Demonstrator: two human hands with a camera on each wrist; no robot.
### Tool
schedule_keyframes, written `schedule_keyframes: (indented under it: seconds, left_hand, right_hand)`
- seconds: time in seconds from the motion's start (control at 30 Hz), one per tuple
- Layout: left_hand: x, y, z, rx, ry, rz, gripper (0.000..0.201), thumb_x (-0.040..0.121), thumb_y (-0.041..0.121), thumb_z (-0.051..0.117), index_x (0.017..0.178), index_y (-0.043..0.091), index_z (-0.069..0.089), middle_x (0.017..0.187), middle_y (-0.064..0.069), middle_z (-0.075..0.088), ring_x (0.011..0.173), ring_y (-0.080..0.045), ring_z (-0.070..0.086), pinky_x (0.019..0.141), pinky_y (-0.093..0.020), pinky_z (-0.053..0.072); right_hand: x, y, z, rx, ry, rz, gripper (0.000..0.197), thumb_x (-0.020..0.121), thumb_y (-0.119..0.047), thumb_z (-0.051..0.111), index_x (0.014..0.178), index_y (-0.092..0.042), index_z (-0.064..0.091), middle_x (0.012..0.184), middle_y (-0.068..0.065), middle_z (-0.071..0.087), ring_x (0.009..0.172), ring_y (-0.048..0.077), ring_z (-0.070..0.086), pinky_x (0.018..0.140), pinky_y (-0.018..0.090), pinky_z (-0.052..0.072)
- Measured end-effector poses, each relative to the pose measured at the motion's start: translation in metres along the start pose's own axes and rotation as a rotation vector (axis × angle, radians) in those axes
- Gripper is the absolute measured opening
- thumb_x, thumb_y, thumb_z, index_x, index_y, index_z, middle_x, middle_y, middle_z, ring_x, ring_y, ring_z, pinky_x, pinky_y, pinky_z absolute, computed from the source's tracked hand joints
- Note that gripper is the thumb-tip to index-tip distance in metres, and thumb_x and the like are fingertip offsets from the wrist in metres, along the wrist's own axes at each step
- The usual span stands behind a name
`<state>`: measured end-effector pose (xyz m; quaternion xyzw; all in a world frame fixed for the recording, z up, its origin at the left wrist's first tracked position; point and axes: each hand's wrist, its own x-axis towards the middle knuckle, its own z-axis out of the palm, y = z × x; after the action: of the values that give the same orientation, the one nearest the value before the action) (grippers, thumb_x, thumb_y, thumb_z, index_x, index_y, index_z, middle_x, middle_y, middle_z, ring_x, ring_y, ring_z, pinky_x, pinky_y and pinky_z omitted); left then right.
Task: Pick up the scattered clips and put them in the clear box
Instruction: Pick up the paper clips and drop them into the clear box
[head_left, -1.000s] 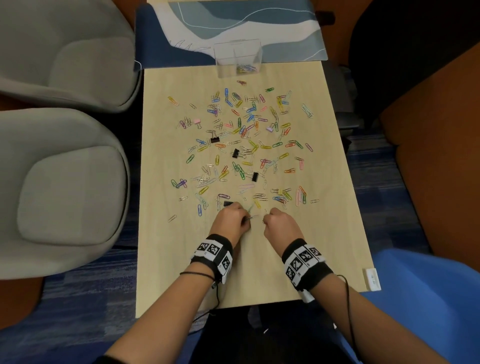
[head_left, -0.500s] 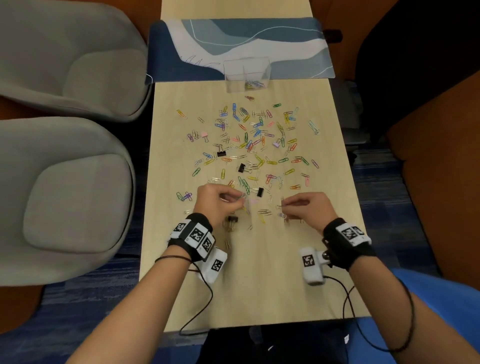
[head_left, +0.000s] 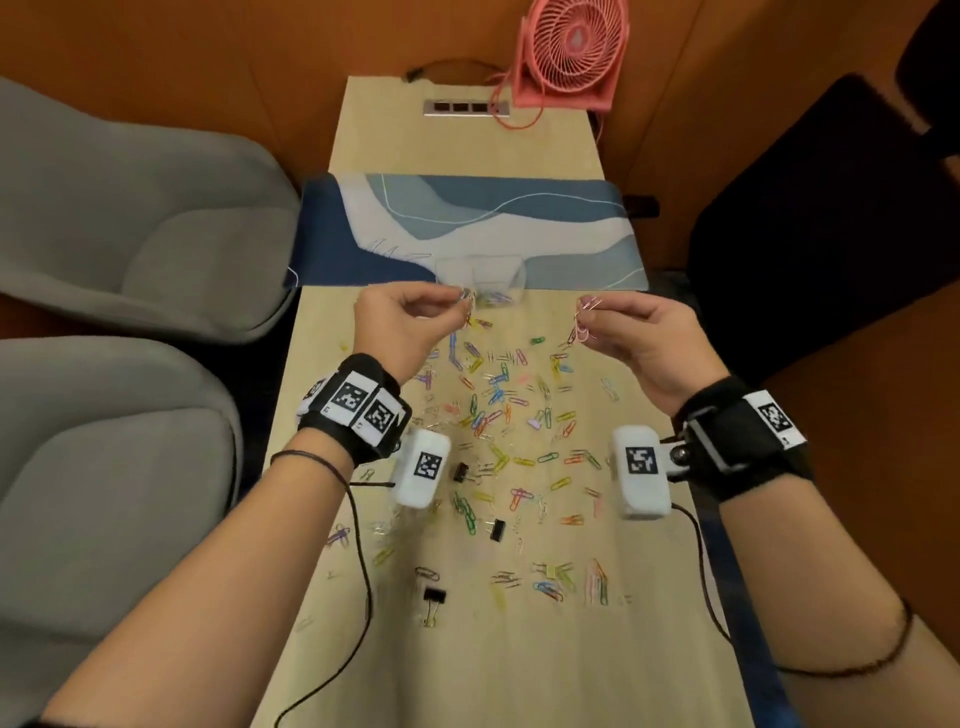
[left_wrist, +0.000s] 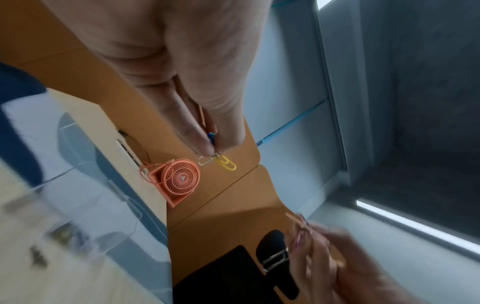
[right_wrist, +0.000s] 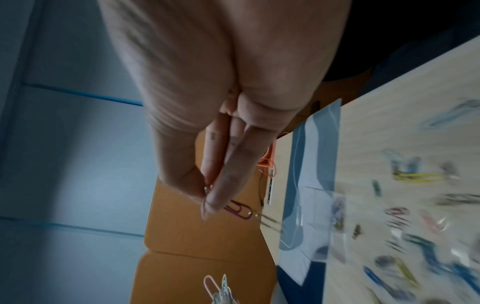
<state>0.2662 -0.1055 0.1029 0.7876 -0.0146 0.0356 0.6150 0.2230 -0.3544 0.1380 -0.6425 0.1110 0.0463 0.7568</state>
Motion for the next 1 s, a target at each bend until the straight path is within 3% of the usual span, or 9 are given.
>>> schedule_keyframes:
  seconds: [0.2,0.43,0.57,0.67,0.8,1.0]
  left_hand:
    - [0.081,-0.013,0.032,0.081,-0.006,0.027,0.014,0.076,0.013,0.082,0.087,0.006,0.078,0.073,-0.001,0.073,0.059,0.003,0.063,0.064,-0.009,0.051]
    - [0.154,-0.06,0.066,0.224,-0.096,0.035,0.012,0.077,0.008,0.08,0.088,0.005,0.078,0.079,-0.008,0.075,0.066,-0.01,0.066,0.066,-0.01,0.052]
    - [0.183,-0.094,0.089,0.232,-0.125,0.139,0.013,0.08,0.004,0.077,0.092,0.005,0.078,0.084,-0.006,0.075,0.075,-0.013,0.069,0.074,-0.024,0.059]
    - [0.182,-0.107,0.093,0.23,-0.119,0.24,0.012,0.081,0.001,0.074,0.092,0.004,0.078,0.086,-0.006,0.074,0.076,-0.013,0.069,0.075,-0.026,0.06]
    - [0.179,-0.119,0.092,0.305,-0.159,0.35,0.01,0.084,0.004,0.072,0.093,0.006,0.078,0.086,-0.001,0.074,0.077,-0.01,0.067,0.076,-0.028,0.057]
    - [0.173,-0.128,0.094,0.377,-0.166,0.287,0.02,0.083,0.01,0.075,0.102,0.016,0.074,0.087,0.003,0.075,0.076,-0.011,0.069,0.082,-0.03,0.058]
  right_hand:
    - [0.085,-0.009,0.017,0.063,-0.024,-0.003,0.012,0.081,0.005,0.067,0.09,-0.002,0.07,0.085,0.0,0.075,0.072,0.011,0.069,0.067,0.018,0.055]
    - [0.169,0.021,0.024,0.114,0.019,0.059,0.013,0.081,0.005,0.068,0.094,0.003,0.069,0.096,0.009,0.071,0.076,0.013,0.069,0.072,0.02,0.057]
    - [0.217,0.05,0.021,0.173,0.107,0.066,0.015,0.081,0.006,0.068,0.095,0.005,0.069,0.097,0.012,0.07,0.08,0.015,0.069,0.069,0.019,0.056]
    - [0.228,0.06,0.023,0.172,0.132,0.045,0.018,0.08,0.005,0.07,0.098,0.006,0.069,0.1,0.014,0.07,0.084,0.018,0.069,0.071,0.021,0.056]
    - [0.235,0.069,0.026,0.135,0.155,0.009,0.019,0.078,0.005,0.073,0.096,0.005,0.07,0.094,0.012,0.072,0.078,0.017,0.07,0.07,0.022,0.056]
    - [0.239,0.088,0.025,-0.137,0.182,-0.078,0.018,0.075,-0.001,0.077,0.093,0.0,0.073,0.089,0.016,0.074,0.079,0.024,0.072,0.075,0.03,0.059]
